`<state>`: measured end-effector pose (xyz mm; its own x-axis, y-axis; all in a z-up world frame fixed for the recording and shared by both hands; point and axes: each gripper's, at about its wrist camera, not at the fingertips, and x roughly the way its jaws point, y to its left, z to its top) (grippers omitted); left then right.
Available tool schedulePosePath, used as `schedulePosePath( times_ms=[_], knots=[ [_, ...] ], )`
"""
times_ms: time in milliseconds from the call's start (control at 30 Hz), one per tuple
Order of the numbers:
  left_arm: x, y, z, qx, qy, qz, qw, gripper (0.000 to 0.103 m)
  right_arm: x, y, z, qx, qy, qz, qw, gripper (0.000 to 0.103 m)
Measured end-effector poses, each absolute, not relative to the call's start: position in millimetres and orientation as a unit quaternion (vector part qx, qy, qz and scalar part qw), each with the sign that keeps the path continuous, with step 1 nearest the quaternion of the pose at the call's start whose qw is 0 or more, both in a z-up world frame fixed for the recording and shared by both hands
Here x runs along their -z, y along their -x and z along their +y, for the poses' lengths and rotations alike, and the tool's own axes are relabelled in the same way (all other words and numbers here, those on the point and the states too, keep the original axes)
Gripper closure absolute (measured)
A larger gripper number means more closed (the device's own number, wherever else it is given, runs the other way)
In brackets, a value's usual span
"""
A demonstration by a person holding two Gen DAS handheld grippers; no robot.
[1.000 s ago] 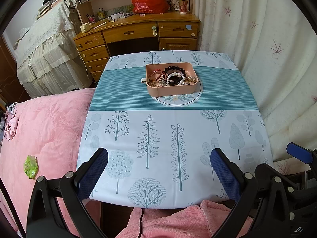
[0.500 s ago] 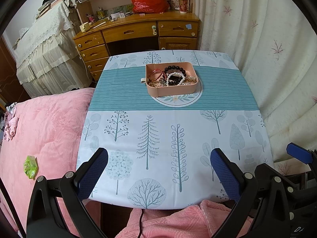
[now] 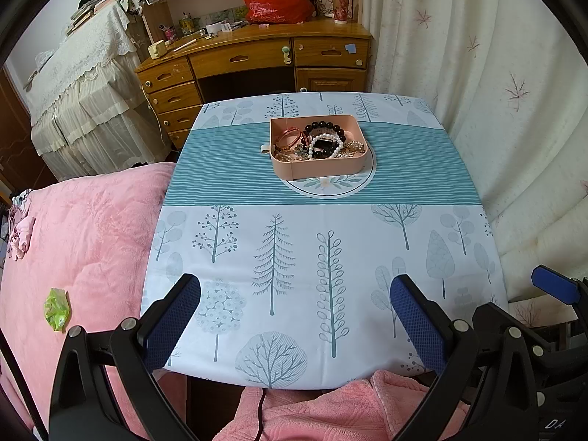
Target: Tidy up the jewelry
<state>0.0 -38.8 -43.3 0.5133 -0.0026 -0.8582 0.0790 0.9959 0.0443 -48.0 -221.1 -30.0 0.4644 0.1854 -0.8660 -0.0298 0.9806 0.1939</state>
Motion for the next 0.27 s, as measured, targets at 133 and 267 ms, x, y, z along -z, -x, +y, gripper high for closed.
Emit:
schedulePosePath(
  times_ms=[133,267],
  knots=[
    [44.1,-0.1,-39.4,0.023,-0.039,0.493,0.869,0.001,29.9,47.5,-221.3,-0.063,-0.076,0.514,0.852,0.0],
    [44.5,-0.6,-39.2,0.022,-0.038,0.492,0.87,0.001,30.3,47.2,-222.6,-0.063,-0.077,0.515,0.851,0.0]
  ],
)
